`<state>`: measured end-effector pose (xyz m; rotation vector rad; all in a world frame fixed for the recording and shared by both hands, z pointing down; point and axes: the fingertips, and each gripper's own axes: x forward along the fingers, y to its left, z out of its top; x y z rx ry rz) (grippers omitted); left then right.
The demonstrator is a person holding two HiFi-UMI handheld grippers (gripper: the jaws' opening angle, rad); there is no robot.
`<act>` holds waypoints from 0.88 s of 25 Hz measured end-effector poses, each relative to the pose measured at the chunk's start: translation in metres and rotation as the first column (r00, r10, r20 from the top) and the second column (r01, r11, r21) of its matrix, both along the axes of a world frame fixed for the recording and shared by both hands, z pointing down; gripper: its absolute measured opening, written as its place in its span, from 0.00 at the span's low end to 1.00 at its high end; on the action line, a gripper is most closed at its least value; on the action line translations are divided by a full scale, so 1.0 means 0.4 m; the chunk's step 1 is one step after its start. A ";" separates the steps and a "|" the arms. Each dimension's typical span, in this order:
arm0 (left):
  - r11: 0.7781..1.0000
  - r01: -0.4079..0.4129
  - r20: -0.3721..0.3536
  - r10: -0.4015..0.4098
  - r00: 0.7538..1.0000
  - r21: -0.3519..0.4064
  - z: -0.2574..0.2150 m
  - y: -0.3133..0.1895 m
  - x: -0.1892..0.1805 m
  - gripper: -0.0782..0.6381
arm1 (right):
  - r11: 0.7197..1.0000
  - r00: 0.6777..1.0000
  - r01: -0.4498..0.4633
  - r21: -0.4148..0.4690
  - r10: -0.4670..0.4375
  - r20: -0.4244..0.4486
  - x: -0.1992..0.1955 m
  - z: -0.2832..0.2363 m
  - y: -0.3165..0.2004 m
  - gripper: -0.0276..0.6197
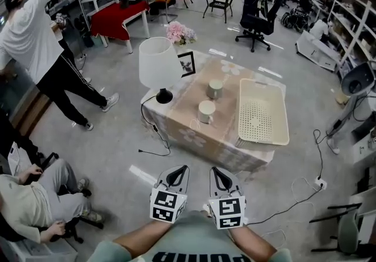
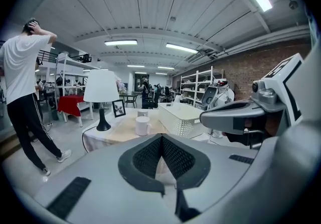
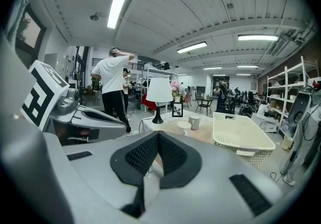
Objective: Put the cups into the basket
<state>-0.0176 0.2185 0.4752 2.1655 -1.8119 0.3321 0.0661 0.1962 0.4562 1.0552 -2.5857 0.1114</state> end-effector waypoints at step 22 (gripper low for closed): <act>0.998 -0.062 0.017 0.062 0.998 -0.020 0.038 -0.111 0.066 0.12 | 0.999 0.999 -0.026 -0.043 0.027 0.019 0.045 0.042 -0.091 0.06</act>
